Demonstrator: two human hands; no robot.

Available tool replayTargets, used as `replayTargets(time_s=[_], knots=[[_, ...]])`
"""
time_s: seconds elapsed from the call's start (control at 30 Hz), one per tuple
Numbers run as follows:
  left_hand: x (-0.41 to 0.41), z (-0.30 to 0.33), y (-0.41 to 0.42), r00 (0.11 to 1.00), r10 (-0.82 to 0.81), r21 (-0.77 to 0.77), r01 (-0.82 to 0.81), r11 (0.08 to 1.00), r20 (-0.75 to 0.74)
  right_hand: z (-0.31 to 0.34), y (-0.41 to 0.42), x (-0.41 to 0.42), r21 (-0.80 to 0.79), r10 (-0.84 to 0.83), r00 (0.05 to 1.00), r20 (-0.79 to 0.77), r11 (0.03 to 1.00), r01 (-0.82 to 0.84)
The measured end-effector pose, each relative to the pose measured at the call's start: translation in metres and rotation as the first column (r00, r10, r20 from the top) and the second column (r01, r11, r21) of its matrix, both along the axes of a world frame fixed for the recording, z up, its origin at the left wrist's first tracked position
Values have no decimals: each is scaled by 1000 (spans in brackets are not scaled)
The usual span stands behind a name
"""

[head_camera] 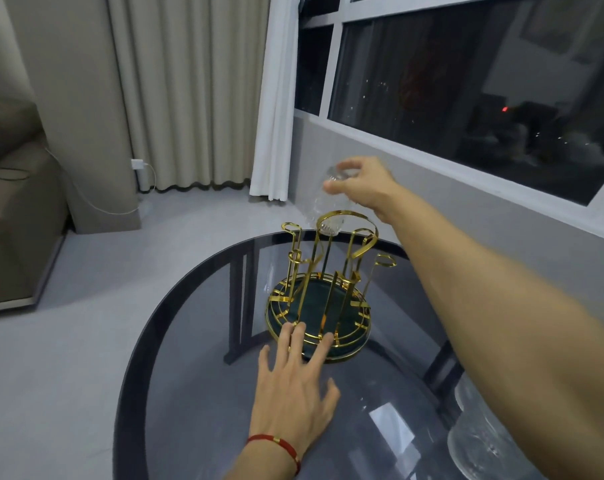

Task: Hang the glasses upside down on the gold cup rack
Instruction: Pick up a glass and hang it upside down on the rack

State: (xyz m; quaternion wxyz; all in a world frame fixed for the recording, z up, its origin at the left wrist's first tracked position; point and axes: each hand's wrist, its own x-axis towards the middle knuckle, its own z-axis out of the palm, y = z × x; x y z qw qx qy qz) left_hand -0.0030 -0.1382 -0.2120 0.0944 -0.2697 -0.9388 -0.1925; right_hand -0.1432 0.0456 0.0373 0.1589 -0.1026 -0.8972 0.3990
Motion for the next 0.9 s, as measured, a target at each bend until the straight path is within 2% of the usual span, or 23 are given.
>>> replayTargets(time_s=[0.13,0.3,0.47,0.57,0.7,0.83,0.9], knots=[[-1,2,2,1000,-6,19,6,1000,7,-5,3,-19,69,89,971,220,992,-107],[-1,5,1,1000,-9,25,9,1000,3,-8,5,-29,123,163,848,504,958,-258],[1,7,0,1000,2,-15,-3,1000,-11,2,-5,-35,135,229,746,626,910,-393],[-1,3,1,999,4,5,-4,1000,-45,-1,-3,-37,105,249,751,612,915,-389],[-2,1,1,1000,-2,-6,2,1000,-15,-7,3,-29,73,254,806,535,936,-344],[-2,2,-1,999,10,-24,-11,1000,-36,-11,13,-8,-21,235,910,341,970,-242],[-2,3,-1,999,13,-40,-15,999,-45,-11,19,10,-51,174,960,221,985,-167]])
